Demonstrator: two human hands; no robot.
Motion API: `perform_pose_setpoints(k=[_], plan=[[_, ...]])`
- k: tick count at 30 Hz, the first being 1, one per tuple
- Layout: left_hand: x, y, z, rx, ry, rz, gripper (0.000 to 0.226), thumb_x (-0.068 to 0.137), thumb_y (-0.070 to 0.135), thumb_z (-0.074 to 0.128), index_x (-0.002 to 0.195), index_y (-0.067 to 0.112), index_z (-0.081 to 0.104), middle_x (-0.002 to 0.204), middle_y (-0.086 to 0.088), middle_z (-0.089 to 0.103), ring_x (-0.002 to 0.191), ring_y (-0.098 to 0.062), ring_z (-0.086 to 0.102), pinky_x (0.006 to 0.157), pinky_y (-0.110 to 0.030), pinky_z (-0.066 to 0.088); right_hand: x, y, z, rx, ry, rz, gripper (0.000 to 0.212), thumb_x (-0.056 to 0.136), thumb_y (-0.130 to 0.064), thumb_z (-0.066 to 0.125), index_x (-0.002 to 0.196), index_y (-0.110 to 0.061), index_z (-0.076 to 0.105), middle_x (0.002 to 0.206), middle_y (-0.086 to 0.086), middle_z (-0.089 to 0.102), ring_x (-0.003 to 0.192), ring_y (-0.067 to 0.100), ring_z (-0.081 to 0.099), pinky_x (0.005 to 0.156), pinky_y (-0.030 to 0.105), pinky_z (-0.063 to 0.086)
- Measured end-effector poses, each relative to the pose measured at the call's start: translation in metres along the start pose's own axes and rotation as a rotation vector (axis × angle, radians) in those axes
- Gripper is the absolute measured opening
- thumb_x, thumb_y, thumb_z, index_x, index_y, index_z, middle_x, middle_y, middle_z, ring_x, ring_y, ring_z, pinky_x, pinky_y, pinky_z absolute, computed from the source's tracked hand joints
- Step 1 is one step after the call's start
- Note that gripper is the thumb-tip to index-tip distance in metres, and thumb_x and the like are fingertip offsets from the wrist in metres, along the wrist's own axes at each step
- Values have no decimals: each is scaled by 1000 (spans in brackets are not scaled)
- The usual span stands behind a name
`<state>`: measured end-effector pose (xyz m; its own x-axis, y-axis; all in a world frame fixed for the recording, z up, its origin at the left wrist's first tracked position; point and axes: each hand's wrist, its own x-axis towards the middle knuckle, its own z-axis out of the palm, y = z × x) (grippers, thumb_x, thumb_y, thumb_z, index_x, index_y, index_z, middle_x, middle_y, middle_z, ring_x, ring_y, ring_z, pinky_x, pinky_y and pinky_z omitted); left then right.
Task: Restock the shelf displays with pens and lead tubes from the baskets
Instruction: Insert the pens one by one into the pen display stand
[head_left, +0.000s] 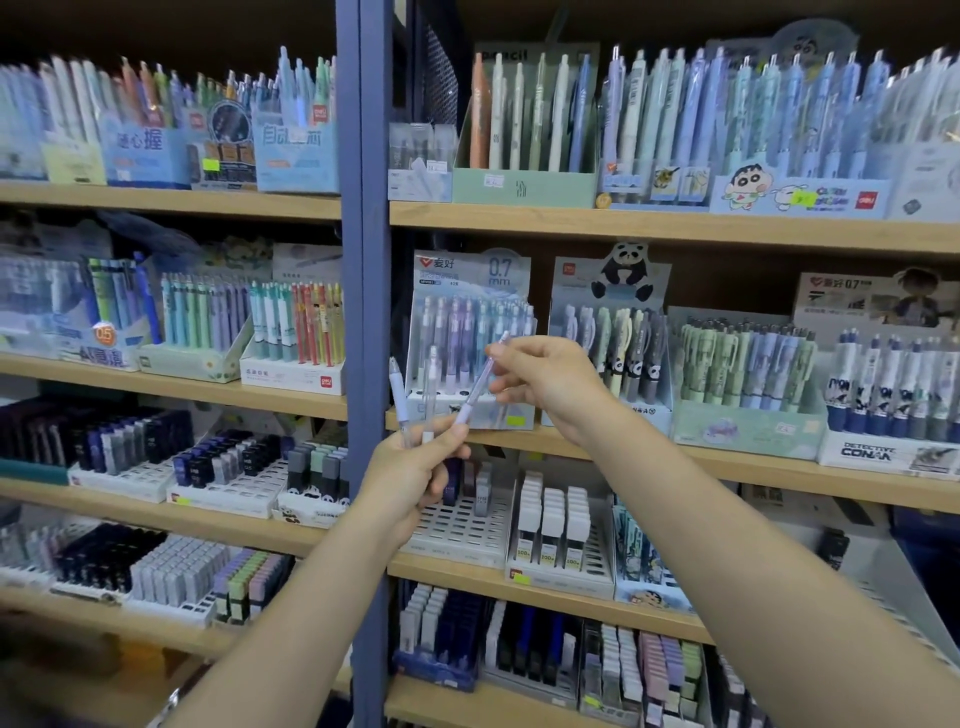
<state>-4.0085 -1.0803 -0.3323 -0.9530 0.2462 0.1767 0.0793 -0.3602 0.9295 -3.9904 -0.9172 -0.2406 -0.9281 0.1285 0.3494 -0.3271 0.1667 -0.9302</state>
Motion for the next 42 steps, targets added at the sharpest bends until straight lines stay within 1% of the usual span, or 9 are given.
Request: perform_pose_setpoints(k=[8,13,18,22,27,30,34,37,42], plan=[[-2,0,-18,87,-19,-31,26,103,33,53,116,15,68,64,-1,54,42,-9,36,37,-19,21,15,-17,-3,-233,261,-242,15,101,-19,57,97,-12,70,80,2,71,71,13,71,79,37,62],[-4,0,-22,86,-82,-11,25,104,27,53,119,13,68,65,-1,58,45,-9,40,43,-23,18,16,-16,8,-363,261,-302,15,102,-16,54,94,-14,66,77,-2,66,68,10,65,82,44,60],[-6,4,-23,48,-105,6,24,101,27,56,119,17,69,66,0,56,44,-8,38,40,-20,21,21,-21,13,-417,270,-338,14,102,-18,54,96,-15,66,84,3,69,75,18,67,84,47,58],[-6,4,-27,29,-126,14,28,97,30,60,121,18,69,66,1,56,42,-7,37,38,-18,21,22,-23,16,-492,262,-349,14,102,-18,53,96,-16,65,90,6,70,87,25,68,86,48,57],[-6,3,-28,20,-133,17,33,92,34,63,121,19,69,66,1,56,42,-7,37,39,-20,19,29,-30,21,-594,238,-374,14,101,-19,54,95,-13,65,87,5,67,87,25,67,85,46,56],[-5,5,-30,5,-117,17,28,97,30,61,121,18,69,66,1,55,42,-7,36,39,-19,20,33,-30,25,-651,203,-357,11,102,-18,54,97,-15,63,84,1,64,86,24,67,80,37,56],[-2,7,-32,-30,-103,17,29,97,29,60,122,17,68,65,0,55,41,-6,35,38,-17,19,31,-22,27,-609,174,-372,24,101,-15,55,124,-19,52,77,3,61,72,19,61,59,29,47],[-3,9,-34,-36,-106,16,29,97,30,60,123,19,68,65,0,54,41,-5,35,37,-17,19,32,-15,28,-713,181,-455,23,101,-15,56,123,-20,51,74,11,63,64,26,57,57,36,45],[-3,9,-33,-36,-120,14,34,92,32,63,123,21,68,64,1,53,41,-6,33,38,-18,17,35,-13,24,-1004,200,-466,33,103,-29,50,136,-23,54,70,-7,51,65,18,52,54,29,35]])
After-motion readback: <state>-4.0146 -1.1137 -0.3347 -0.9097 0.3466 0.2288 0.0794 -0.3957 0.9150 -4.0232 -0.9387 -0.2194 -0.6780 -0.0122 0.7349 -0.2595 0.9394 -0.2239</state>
